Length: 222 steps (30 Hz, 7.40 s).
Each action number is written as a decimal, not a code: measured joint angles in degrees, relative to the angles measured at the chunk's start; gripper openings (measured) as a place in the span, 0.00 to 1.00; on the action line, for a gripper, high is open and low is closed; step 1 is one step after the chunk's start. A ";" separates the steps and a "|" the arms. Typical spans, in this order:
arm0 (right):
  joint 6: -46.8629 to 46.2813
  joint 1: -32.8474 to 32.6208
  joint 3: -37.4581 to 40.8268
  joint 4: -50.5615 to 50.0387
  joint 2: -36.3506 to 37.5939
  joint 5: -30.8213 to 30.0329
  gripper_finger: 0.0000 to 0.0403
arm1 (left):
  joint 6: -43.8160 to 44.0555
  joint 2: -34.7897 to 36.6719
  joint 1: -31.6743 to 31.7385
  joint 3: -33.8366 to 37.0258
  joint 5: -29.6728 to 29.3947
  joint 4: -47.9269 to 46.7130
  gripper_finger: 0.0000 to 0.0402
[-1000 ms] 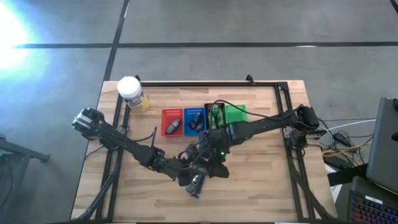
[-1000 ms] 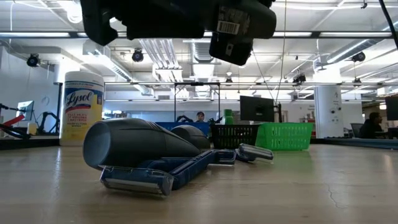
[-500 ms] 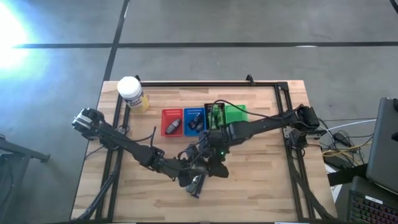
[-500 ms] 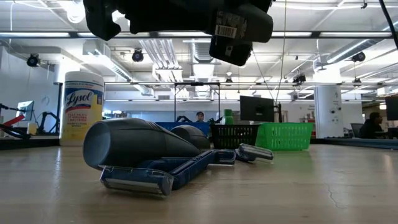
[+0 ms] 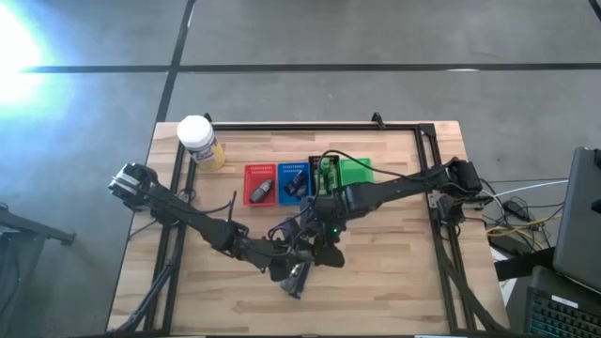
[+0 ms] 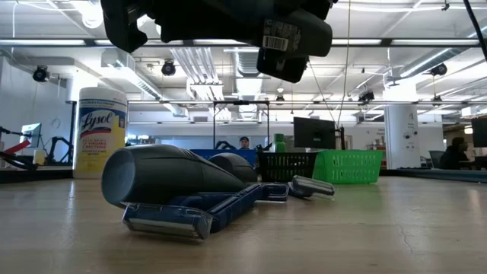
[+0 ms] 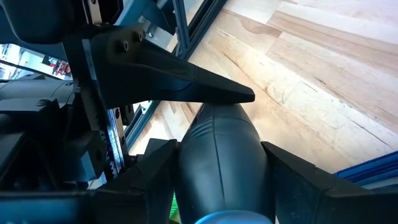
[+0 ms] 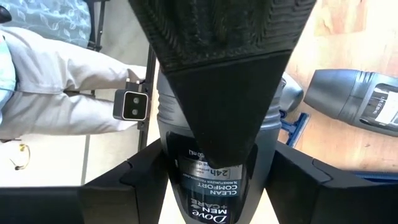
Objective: Pick & Place Travel size toiletries
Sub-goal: Put the gray deodorant into the red bin
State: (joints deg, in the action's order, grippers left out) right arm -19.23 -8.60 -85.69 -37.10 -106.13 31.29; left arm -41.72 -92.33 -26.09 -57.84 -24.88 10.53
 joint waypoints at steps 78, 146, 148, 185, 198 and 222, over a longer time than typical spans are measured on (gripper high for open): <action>-29.08 -5.75 30.41 -1.26 33.97 -38.66 0.86 | 82.50 16.82 14.27 5.46 10.93 -37.95 0.82; -37.37 -10.27 30.69 -4.56 33.90 -44.73 0.89 | 100.48 5.41 33.38 -0.73 7.78 -51.43 0.76; -37.37 -10.27 30.71 -4.55 33.90 -44.74 0.88 | 100.40 6.28 33.38 -0.75 8.06 -50.84 0.86; -34.74 -10.29 32.48 -4.55 33.88 -41.79 0.85 | 106.81 -32.21 -0.66 -38.66 20.69 -64.65 0.72; -33.24 -10.67 32.50 -4.60 33.86 -42.30 0.87 | 105.53 -19.94 4.77 -38.38 6.60 -78.40 0.52; -39.10 -10.63 32.52 -4.59 33.99 -45.53 0.88 | 106.26 13.27 33.90 2.00 12.16 -53.81 0.52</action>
State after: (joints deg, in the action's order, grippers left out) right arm -58.33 -19.23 -53.17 -41.69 -72.14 -14.24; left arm 64.54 -79.07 7.81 -55.84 -12.72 -43.28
